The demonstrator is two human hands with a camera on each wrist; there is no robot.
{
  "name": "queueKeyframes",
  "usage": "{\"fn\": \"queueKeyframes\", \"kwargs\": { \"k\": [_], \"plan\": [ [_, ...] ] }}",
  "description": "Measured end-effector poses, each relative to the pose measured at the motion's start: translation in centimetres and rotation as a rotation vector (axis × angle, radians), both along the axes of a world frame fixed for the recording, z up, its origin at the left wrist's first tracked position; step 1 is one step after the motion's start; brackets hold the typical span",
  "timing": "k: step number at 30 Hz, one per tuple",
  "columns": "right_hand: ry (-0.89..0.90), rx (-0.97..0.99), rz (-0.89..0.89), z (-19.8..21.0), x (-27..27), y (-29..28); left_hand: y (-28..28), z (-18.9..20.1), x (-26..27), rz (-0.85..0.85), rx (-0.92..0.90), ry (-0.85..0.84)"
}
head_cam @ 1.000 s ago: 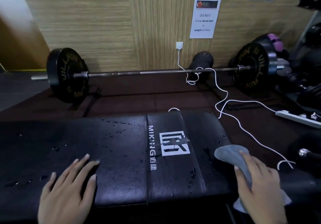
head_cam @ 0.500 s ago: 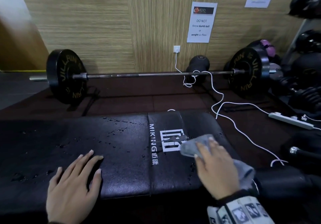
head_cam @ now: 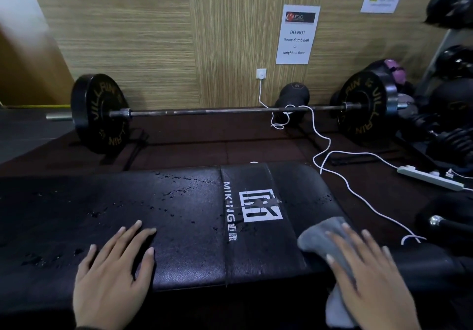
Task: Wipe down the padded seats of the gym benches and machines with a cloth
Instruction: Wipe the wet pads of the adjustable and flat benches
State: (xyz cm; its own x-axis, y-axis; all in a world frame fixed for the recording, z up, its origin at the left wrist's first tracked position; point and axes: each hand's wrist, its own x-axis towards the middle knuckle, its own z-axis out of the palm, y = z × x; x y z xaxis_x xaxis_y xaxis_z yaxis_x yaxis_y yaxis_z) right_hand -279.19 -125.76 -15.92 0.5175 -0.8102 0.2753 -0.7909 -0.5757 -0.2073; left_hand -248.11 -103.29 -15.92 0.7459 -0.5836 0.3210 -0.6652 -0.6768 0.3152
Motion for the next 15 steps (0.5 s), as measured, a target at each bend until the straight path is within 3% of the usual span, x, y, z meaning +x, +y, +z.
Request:
{"fn": "queueKeyframes", "kwargs": {
  "k": [4, 7, 12, 15],
  "plan": [
    [0.086, 0.136, -0.185, 0.9, 2.2, -2.7, -0.1, 0.0, 0.1, 0.005, 0.004, -0.004],
    [0.146, 0.125, -0.211, 2.0, 6.1, -2.5, 0.0, 0.0, 0.1, 0.009, 0.024, -0.005],
    [0.058, 0.063, 0.056, 1.8, 11.3, 2.6, 0.0, -0.1, 0.1, 0.005, 0.033, -0.014],
    [0.037, 0.018, 0.224, 0.8, 10.1, 5.1, 0.2, -0.3, 0.2, -0.001, 0.044, -0.021]
  ]
}}
